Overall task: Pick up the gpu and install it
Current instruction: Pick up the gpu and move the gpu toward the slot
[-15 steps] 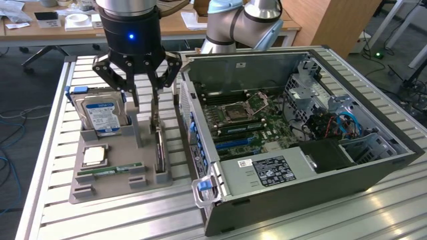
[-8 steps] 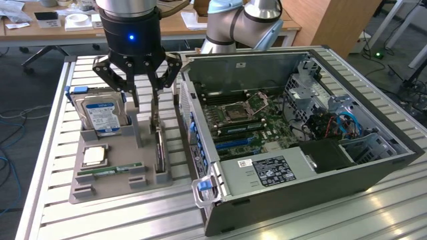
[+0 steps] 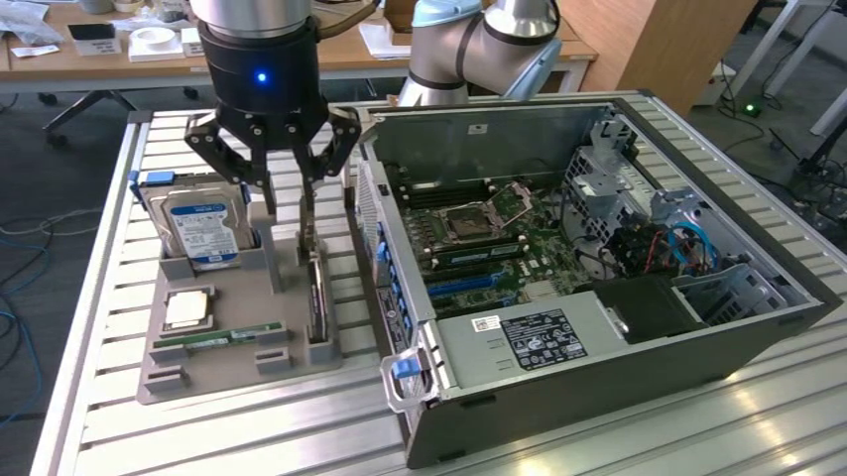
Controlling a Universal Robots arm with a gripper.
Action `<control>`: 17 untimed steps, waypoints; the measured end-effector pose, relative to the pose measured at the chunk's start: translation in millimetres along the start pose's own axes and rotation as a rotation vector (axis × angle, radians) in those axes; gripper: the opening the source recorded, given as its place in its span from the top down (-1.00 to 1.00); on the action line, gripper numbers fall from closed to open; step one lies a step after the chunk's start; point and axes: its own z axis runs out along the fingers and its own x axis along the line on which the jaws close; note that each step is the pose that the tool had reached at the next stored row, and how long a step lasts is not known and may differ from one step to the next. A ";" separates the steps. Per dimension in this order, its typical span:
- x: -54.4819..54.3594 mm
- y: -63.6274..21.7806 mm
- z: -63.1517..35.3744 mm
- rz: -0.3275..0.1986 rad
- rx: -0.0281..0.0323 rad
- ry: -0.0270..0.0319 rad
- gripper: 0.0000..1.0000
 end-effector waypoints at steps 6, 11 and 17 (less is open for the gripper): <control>0.1 -0.2 3.4 0.000 0.0000 0.0000 0.17; 0.2 -0.4 8.8 0.000 0.0000 0.0000 0.17; 0.4 -0.7 15.9 0.000 0.0000 0.0000 0.17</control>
